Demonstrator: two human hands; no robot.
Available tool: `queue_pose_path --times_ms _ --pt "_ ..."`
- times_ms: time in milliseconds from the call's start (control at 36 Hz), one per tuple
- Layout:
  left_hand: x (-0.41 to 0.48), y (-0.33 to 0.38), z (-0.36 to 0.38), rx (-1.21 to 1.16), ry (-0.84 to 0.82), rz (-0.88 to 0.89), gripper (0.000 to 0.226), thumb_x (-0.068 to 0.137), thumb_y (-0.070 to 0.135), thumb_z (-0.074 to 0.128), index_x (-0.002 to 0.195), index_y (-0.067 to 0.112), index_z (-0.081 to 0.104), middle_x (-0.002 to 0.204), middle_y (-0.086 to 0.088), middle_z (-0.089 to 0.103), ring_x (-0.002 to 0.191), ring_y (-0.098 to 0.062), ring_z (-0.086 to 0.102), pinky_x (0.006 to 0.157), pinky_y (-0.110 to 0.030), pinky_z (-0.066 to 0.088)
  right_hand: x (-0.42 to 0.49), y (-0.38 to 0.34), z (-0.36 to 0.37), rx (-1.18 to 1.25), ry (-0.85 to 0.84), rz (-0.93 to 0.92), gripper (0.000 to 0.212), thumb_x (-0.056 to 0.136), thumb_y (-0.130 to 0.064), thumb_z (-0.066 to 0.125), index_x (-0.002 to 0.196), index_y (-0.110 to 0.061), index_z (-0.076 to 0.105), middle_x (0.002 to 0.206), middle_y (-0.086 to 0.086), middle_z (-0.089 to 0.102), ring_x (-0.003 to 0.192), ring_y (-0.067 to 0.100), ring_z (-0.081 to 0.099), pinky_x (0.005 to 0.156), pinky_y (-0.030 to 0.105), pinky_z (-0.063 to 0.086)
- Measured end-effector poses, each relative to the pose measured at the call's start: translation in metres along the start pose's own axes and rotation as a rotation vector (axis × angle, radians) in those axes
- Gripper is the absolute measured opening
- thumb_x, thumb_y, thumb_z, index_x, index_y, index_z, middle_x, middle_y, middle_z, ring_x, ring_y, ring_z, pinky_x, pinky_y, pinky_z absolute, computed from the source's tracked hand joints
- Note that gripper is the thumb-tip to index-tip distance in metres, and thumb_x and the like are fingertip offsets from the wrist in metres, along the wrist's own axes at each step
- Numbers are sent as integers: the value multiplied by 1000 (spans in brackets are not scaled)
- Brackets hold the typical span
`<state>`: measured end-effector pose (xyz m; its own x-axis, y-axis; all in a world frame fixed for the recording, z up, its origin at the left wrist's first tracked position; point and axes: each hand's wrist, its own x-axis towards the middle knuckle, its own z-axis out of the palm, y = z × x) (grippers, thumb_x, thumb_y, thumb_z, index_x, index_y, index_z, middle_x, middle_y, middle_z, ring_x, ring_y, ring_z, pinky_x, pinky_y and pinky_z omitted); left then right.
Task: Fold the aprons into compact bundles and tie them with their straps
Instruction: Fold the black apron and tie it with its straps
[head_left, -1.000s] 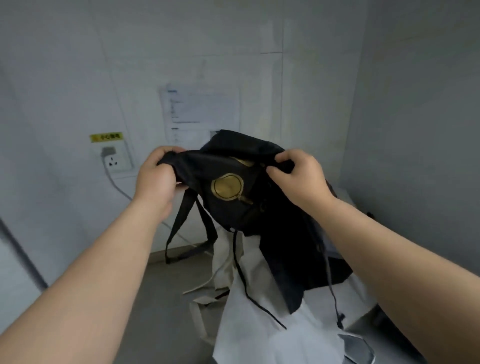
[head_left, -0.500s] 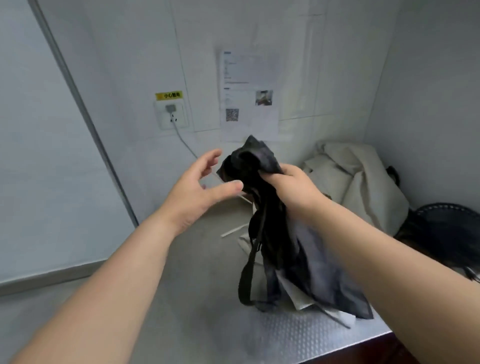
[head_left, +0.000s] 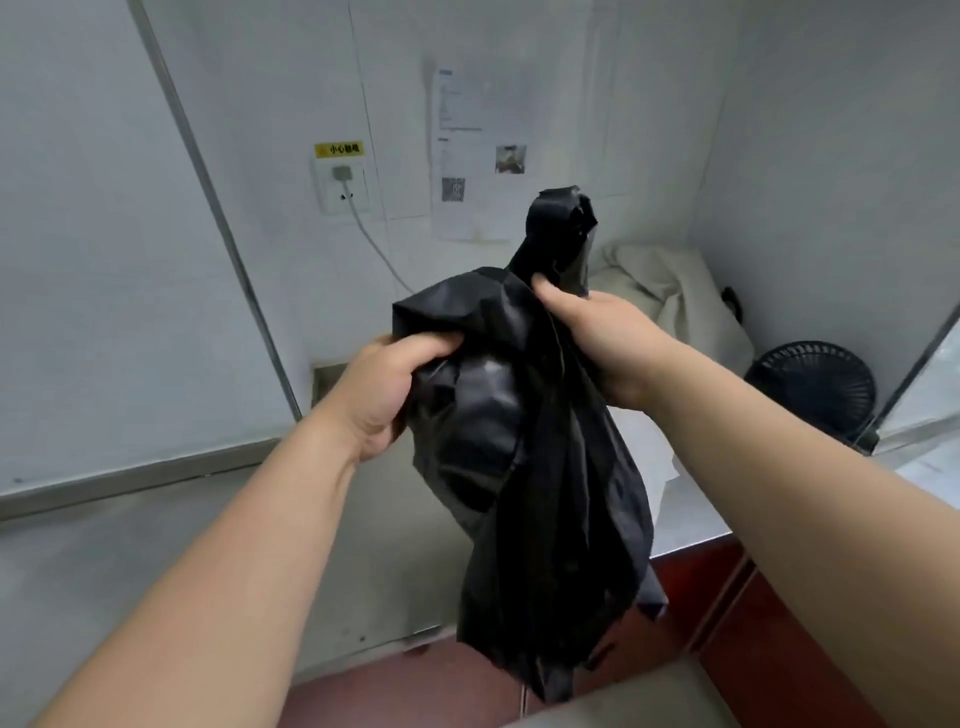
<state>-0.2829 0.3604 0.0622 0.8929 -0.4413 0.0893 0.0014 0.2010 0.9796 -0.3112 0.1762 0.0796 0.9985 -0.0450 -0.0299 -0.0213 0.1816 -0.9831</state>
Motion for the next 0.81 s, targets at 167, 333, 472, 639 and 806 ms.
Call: queue_pose_path --times_ms 167,333,472,639,806 --pt "-27 10 19 24 42 -28 21 92 7 47 88 12 67 75 -4 72 69 -17 69 66 -25 56 -21 11 -14 -152 148 -143 13 92 -24 60 85 -15 66 91 7 69 90 27 64 88 45 52" --pt "-58 -10 47 -57 165 -9 18 80 -2 54 92 5 66 82 -13 69 79 -25 66 78 -33 54 -56 23 -39 0 76 -61 19 95 -28 54 90 -12 63 87 4 70 81 21 67 77 36 55" --pt "-92 -34 63 -77 51 -135 47 74 -5 53 115 15 63 101 -12 68 93 -25 63 90 -35 50 -81 39 -49 -55 48 -51 21 94 -28 57 79 -14 61 78 2 69 75 18 65 74 32 53" --pt "-123 -46 62 -52 89 -127 33 63 5 56 84 19 78 89 -7 73 83 -16 68 77 -24 55 -99 56 -62 -139 17 -71 21 89 -31 64 72 -18 64 70 -3 69 72 16 65 69 31 51" --pt "-147 -55 55 104 162 -212 23 60 10 67 83 10 65 81 -10 67 76 -20 62 73 -29 47 -110 67 -66 -331 6 -74 31 89 -36 62 63 -20 60 70 -3 63 76 15 61 74 34 51"
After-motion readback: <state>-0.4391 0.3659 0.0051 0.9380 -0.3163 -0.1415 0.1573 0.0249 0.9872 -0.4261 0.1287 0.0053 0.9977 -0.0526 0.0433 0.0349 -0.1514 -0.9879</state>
